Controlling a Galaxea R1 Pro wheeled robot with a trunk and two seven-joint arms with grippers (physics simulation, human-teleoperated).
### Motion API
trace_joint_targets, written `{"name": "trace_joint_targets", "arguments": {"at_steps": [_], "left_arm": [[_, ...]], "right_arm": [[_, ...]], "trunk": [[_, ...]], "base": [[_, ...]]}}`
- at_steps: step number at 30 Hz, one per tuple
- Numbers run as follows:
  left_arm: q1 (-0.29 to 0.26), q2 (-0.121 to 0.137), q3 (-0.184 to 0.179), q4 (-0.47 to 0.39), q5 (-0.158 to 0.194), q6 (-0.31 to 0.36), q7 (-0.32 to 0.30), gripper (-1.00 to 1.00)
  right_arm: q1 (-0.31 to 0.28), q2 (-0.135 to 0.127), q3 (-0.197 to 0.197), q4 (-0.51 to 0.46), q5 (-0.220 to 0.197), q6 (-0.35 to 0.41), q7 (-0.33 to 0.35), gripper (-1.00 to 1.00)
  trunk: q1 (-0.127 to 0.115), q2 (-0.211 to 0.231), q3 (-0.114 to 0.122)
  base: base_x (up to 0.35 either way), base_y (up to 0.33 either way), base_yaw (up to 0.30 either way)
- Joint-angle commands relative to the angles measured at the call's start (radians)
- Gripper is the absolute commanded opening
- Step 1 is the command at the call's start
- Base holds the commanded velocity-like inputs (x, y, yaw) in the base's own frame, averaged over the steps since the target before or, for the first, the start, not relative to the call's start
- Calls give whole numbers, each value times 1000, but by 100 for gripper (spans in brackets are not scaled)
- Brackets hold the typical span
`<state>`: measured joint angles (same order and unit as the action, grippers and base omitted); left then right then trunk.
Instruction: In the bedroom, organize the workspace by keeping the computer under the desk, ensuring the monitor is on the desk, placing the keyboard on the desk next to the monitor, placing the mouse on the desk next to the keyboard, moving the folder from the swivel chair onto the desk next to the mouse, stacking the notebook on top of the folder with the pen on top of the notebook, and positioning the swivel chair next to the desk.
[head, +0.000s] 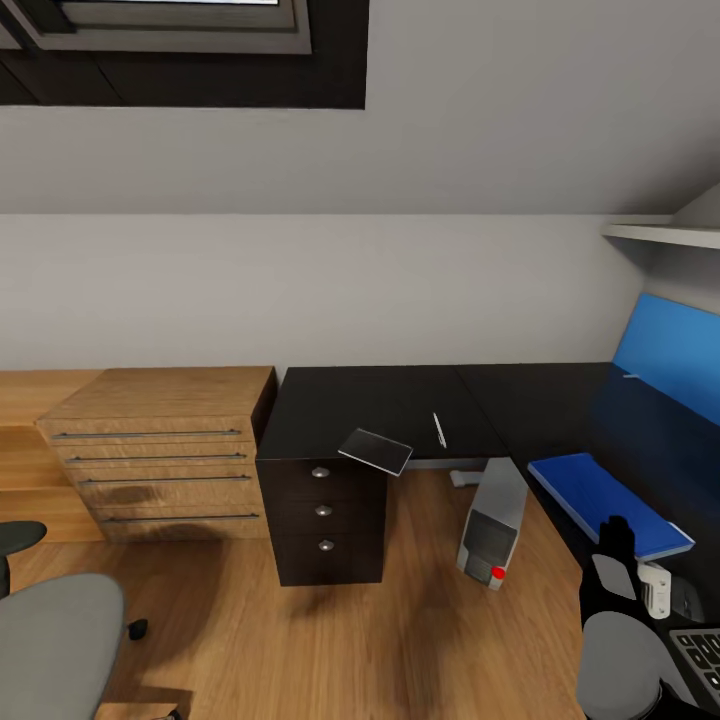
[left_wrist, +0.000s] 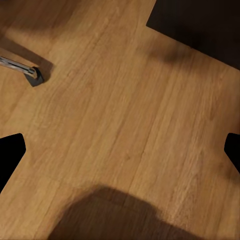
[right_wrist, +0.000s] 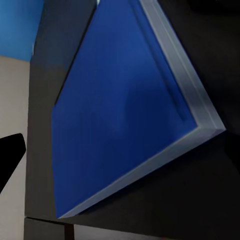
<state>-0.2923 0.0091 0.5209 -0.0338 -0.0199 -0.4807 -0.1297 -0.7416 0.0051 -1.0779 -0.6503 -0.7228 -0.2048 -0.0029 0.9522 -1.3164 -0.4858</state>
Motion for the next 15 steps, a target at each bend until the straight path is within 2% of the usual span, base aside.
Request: {"name": "trace_joint_targets", "arguments": {"at_steps": [1,12,15], "left_arm": [[-1,0,9,1,-2,-2,-7,100],[-1,0,9,1,-2,-2,-8,100],[-1,1,8,0,-2,-3,-7,100]], "right_arm": [[-1,1,-1,-1,-10,-2,-1,100],[-1,-6,-1,-1,-9,-2,-2,100],[-1,-6,-1,-2,-9,-2,-2,100]], "trunk": [[0,-1,-1],[0,-1,-1],[-12,20,8]], "base": [[0,0,0],[0,0,0],[0,0,0]]}}
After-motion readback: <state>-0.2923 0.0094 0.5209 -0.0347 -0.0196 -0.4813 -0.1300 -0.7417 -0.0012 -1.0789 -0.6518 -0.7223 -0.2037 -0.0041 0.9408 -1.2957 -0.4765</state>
